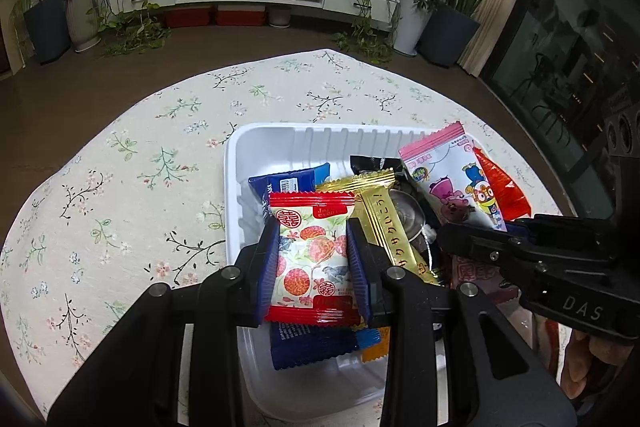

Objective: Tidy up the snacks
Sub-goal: 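Carry both packets into the white tray and lower them in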

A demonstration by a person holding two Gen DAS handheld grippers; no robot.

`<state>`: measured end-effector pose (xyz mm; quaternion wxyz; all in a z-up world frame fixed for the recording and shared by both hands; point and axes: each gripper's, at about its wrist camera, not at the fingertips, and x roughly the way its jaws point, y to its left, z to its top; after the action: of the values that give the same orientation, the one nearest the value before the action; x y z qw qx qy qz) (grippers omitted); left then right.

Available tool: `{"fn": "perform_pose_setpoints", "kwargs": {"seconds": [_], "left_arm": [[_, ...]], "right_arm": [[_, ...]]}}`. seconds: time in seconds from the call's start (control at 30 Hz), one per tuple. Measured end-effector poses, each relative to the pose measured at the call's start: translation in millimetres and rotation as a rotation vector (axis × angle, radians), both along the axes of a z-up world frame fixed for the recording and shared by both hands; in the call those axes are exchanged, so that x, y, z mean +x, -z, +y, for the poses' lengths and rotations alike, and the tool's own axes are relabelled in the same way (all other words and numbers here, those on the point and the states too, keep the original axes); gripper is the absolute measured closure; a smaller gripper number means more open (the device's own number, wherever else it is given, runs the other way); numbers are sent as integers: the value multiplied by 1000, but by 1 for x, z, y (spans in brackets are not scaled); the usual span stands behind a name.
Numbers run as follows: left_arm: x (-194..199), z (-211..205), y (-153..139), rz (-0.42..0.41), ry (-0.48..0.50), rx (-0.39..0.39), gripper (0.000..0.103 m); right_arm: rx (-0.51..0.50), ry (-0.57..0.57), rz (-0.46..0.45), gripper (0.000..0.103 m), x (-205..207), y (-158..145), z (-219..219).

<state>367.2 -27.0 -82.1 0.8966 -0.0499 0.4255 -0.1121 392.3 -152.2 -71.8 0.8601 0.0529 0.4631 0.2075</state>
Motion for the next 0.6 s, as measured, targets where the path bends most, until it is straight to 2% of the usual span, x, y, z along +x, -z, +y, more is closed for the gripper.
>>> {"fn": "perform_pose_setpoints", "kwargs": {"seconds": [0.5,0.6], "left_arm": [[14,-4,24,16,-17,48,72],[15,-9,30,11,-16,59,71]], "right_arm": [[22,29,59,87,16,22,-2],[57,39,70,86,17,27,-8]]}}
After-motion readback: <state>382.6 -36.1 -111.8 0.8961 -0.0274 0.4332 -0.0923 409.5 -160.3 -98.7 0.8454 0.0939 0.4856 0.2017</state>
